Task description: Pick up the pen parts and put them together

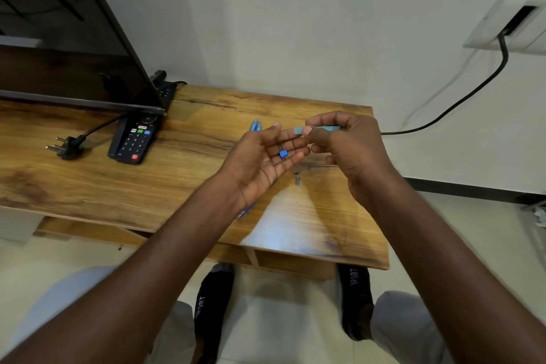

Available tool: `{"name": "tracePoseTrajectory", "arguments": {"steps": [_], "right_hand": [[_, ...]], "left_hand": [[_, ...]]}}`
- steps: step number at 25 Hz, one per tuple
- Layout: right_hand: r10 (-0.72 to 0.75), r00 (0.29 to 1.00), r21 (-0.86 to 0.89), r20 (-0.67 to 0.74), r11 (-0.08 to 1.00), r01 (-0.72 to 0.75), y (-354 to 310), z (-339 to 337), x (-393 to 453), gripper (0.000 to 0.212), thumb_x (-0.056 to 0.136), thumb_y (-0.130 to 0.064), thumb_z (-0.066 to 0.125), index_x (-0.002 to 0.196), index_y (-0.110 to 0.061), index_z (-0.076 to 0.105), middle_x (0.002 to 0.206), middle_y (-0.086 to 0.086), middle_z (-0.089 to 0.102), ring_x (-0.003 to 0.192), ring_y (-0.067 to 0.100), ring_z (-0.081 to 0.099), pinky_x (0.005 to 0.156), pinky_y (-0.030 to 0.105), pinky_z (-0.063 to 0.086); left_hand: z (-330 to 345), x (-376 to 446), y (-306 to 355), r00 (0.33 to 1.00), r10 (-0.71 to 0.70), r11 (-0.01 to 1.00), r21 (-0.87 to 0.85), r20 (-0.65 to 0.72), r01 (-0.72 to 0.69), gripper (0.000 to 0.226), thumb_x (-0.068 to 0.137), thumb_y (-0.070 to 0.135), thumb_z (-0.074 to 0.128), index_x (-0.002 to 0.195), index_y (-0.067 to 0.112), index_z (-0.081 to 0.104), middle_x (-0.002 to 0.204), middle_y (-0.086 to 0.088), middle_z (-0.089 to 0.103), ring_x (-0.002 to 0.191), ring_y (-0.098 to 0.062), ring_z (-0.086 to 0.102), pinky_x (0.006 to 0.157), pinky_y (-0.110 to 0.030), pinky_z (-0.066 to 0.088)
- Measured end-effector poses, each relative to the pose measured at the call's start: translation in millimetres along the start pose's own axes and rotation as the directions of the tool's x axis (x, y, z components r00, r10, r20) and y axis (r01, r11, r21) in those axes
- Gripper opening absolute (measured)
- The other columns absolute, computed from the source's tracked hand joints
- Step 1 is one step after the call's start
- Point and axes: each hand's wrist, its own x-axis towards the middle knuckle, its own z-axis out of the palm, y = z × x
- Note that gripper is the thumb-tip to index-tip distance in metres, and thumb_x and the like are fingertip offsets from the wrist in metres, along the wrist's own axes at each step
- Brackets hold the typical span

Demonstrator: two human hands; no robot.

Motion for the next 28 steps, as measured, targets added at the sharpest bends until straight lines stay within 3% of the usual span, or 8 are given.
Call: {"name": "tracePoseTrajectory", "arguments": {"steps": [7,11,15,22,25,28], "right_hand": [[-0.075,0.996,-0.086,-0.045,0.994,0.071,6.0,0.9,5.6,0.011,0.086,-0.019,0.085,0.095,-0.019,0.080,0.092,-0.001,0.078,0.075,0.006,0.069,0.056,0.012,0.046],[-0.063,0.998,-0.006,-0.019,0.998,0.063,2.9,1.4,5.0,0.011,0.087,-0.010,0.082,0.098,-0.011,0.080,0.085,-0.001,0.074,0.062,-0.006,0.062,0.056,0.010,0.046],[-0.046,0.999,0.028,-0.026,0.998,0.047,3.0,0.2,4.4,0.010,0.089,-0.009,0.080,0.100,-0.009,0.079,0.082,-0.004,0.072,0.061,-0.008,0.062,0.057,0.009,0.047],[0.079,0.997,0.118,-0.026,0.990,-0.075,3.2,-2.2,6.0,0.012,0.090,-0.016,0.080,0.102,-0.015,0.080,0.079,-0.008,0.071,0.071,0.006,0.063,0.063,0.025,0.051],[0.101,0.995,0.139,-0.019,0.986,-0.097,3.0,-2.7,6.6,0.012,0.090,-0.017,0.080,0.102,-0.016,0.080,0.077,-0.009,0.071,0.073,0.008,0.064,0.064,0.027,0.051],[0.107,0.994,0.140,-0.013,0.985,-0.104,2.3,-3.2,7.1,0.010,0.091,-0.017,0.079,0.101,-0.017,0.080,0.077,-0.007,0.071,0.075,0.011,0.064,0.064,0.027,0.050]], "left_hand": [[2.0,0.1,-3.6,0.998,-0.055,0.996,-0.069,0.014,0.056,0.033,0.107,0.013,0.053,0.127,-0.010,0.065,0.122,-0.027,0.073,0.111,-0.035,0.075,0.095,-0.037,0.062],[3.2,0.4,-5.1,0.998,-0.066,0.992,-0.106,0.007,0.066,0.027,0.106,0.012,0.055,0.118,-0.008,0.068,0.110,-0.024,0.076,0.100,-0.033,0.078,0.093,-0.037,0.062],[3.8,0.9,-6.2,0.997,-0.072,0.991,-0.115,0.000,0.072,0.022,0.105,0.009,0.056,0.110,-0.006,0.071,0.107,-0.022,0.077,0.100,-0.031,0.078,0.093,-0.037,0.062],[4.0,-2.5,-5.5,0.998,-0.053,0.995,-0.084,0.012,0.054,0.024,0.106,-0.001,0.049,0.120,-0.005,0.068,0.101,-0.018,0.078,0.094,-0.027,0.079,0.087,-0.032,0.065],[4.3,-4.8,-5.9,0.999,-0.044,0.999,-0.020,0.012,0.045,0.024,0.105,-0.001,0.051,0.122,-0.001,0.068,0.102,-0.017,0.079,0.094,-0.026,0.079,0.081,-0.029,0.065],[6.0,-5.9,-6.1,1.000,-0.027,0.999,0.032,0.000,0.027,0.021,0.105,0.000,0.054,0.119,-0.001,0.070,0.102,-0.017,0.079,0.093,-0.025,0.079,0.086,-0.030,0.064]]}}
